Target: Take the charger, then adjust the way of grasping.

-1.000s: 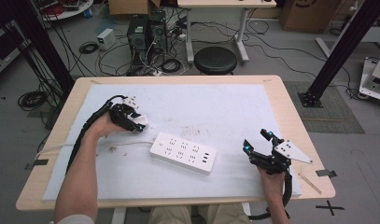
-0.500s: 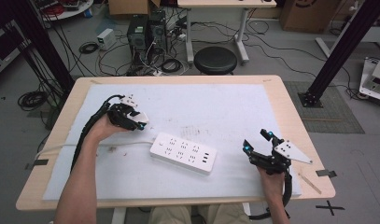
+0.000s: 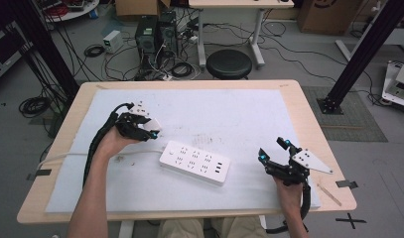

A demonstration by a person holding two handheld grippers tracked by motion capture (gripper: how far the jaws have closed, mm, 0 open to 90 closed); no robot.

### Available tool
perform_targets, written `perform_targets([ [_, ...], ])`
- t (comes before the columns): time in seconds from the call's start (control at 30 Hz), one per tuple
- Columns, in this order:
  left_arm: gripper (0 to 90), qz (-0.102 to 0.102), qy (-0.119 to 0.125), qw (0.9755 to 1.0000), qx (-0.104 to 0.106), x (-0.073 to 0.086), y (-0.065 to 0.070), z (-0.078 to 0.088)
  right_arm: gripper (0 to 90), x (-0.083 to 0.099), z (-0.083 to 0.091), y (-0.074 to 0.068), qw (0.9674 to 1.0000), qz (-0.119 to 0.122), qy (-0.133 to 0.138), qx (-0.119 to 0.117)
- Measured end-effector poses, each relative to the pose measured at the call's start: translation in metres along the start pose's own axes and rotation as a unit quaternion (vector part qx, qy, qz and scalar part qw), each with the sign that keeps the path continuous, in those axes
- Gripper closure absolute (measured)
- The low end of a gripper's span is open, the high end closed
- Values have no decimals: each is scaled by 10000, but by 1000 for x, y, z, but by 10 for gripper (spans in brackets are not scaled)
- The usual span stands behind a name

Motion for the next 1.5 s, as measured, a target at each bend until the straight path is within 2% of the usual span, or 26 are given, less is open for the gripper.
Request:
perform_targets([
  [0.07, 424, 52, 85, 9999, -130, -1, 5, 5, 196, 0, 0, 0, 10000, -4, 3, 14],
  [0.3, 424, 22, 116, 9996, -245, -1, 14, 12, 197, 0, 0, 0, 10000, -6, -19, 22],
  [0.33, 424, 27, 212, 9992, -324, -2, 22, 14, 197, 0, -1, 0, 10000, -19, -17, 2],
  [0.57, 424, -90, 407, 9980, -473, -6, 43, 21, 197, 0, -1, -1, 10000, 54, -43, 11],
  [0.8, 424, -57, 553, 9968, -574, -7, 56, 24, 197, 0, -1, -5, 9999, 127, -74, 9],
  [0.87, 424, -56, 605, 9961, -642, -6, 66, 25, 197, 0, -3, -7, 9996, 241, -127, 0],
  [0.97, 424, -22, 738, 9947, -712, -7, 77, 24, 197, 0, -4, -8, 9994, 277, -188, -57],
  [1.0, 424, -86, 720, 9945, -751, -7, 81, 24, 197, -1, -5, -8, 9994, 283, -186, -48],
  [1.07, 424, -284, 718, 9928, -914, -10, 93, 21, 197, -1, -5, -8, 9995, 217, -231, -84],
  [1.17, 424, -367, 715, 9917, -1005, -12, 99, 20, 197, -1, -6, -9, 9995, 201, -249, -88],
  [1.2, 424, -522, 760, 9891, -1150, -16, 108, 19, 197, -3, -7, -8, 9992, 116, -313, -217],
  [1.23, 424, -522, 760, 9891, -1150, -16, 108, 19, 197, -3, -7, -8, 9992, 116, -313, -217],
  [1.27, 424, -576, 786, 9878, -1218, -17, 113, 19, 197, -4, -8, -8, 9992, 96, -316, -239],
  [1.33, 424, -691, 845, 9845, -1375, -21, 120, 17, 197, -6, -8, -9, 9985, -63, -319, -434],
  [1.37, 424, -754, 856, 9830, -1440, -22, 124, 17, 197, -8, -8, -11, 9980, -80, -334, -525],
  [1.4, 424, -874, 884, 9795, -1586, -25, 132, 16, 197, -9, -8, -13, 9975, -74, -344, -607],
  [1.43, 424, -874, 884, 9795, -1586, -25, 132, 16, 197, -9, -8, -13, 9975, -74, -344, -607],
  [1.5, 424, -968, 971, 9758, -1705, -27, 139, 15, 199, -13, -8, -20, 9957, -68, -370, -849],
])
Point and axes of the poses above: each handheld gripper's, and its own axes: z roughly backward along the jaws, x roughly out of its underside, y roughly to its right, the point moved 6 cm from there along -z, roughly forward along the jaws, and after that the axes turned 15 degrees about -y, right-handed, at the moved point
